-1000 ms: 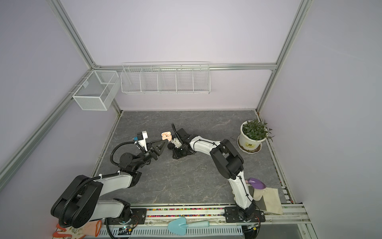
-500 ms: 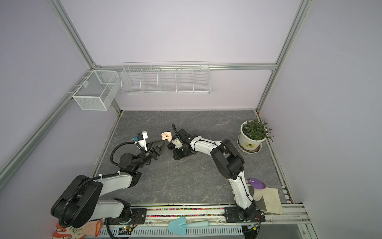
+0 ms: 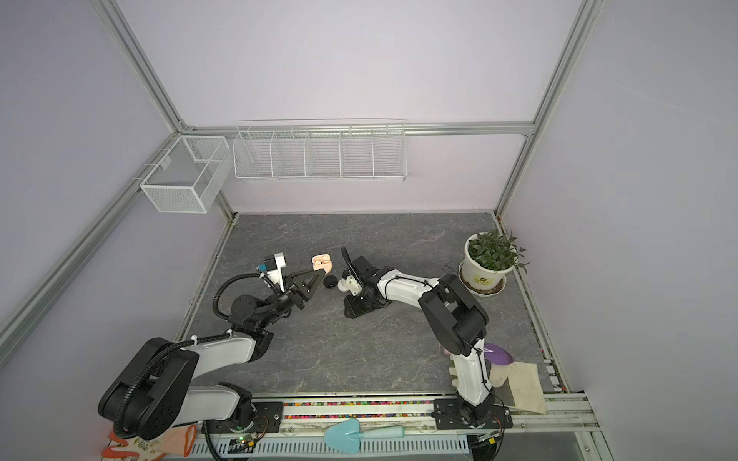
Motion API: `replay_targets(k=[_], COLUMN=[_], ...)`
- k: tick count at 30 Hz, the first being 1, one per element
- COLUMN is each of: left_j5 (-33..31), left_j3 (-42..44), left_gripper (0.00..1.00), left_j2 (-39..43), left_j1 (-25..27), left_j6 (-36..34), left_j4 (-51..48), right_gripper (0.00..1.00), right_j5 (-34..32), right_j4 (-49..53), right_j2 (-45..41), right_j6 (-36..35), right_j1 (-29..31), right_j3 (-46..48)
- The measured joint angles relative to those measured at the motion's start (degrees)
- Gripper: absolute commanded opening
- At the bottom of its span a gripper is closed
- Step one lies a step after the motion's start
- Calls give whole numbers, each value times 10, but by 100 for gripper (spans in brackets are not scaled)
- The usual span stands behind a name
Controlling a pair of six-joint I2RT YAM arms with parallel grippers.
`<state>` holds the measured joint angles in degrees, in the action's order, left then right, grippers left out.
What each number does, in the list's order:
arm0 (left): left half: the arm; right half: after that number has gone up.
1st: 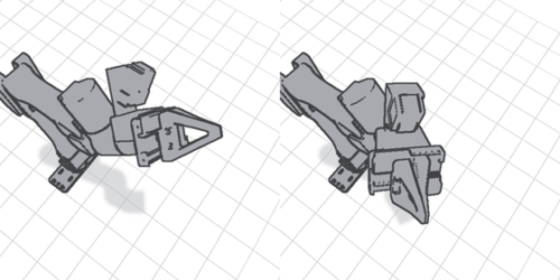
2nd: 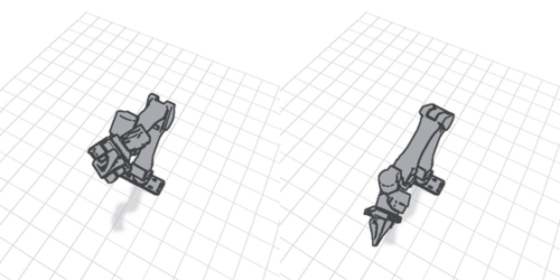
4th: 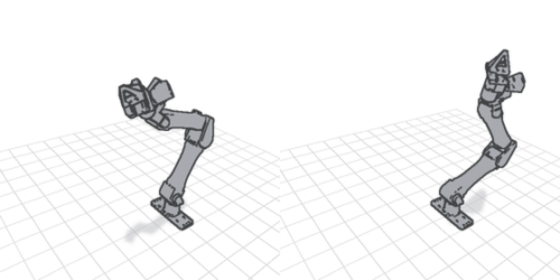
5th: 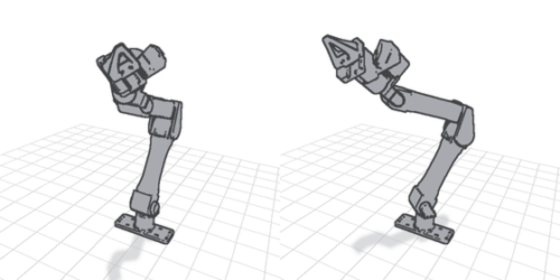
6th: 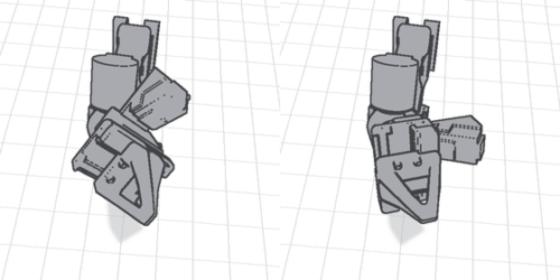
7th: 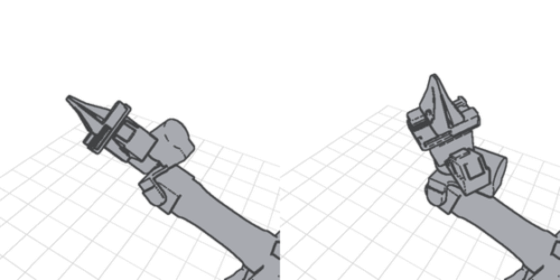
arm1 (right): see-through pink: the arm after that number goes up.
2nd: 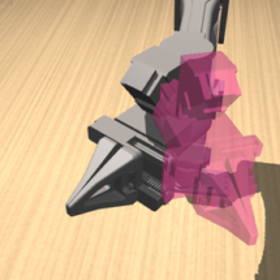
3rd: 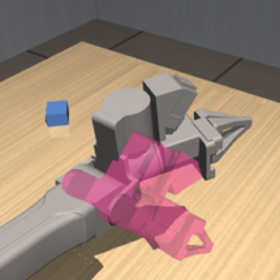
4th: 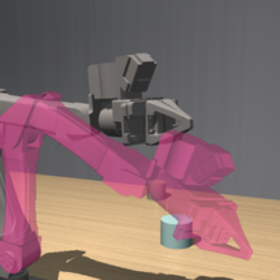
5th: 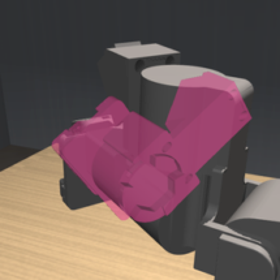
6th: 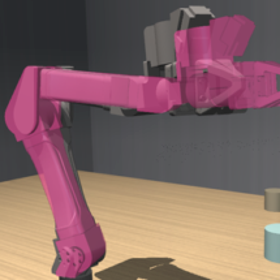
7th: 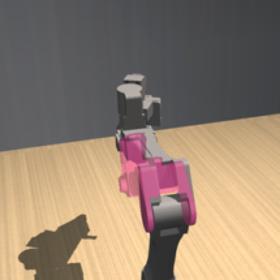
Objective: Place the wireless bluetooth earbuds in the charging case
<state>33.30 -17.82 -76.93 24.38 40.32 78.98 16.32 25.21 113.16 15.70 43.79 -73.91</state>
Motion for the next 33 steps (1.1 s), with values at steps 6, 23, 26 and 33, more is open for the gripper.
replay_targets(k=[6, 23, 26, 33], left_j5=[0, 2, 1, 2], left_j3=[0, 0, 0, 0], left_gripper=[0, 0, 0, 0], left_j2=[0, 0, 0, 1], left_j1=[0, 0, -2, -3], left_j6=[0, 2, 2, 6], left_j4=[0, 0, 1, 1], right_gripper=[47, 40, 38, 32], right_j5=[-9, -135, -153, -179], right_j4=[-1, 43, 47, 61], right_j2=[-16, -4, 8, 22], right_j6=[13, -19, -24, -27], right_j1=[11, 42, 49, 56], right_j3=[21, -55, -57, -57])
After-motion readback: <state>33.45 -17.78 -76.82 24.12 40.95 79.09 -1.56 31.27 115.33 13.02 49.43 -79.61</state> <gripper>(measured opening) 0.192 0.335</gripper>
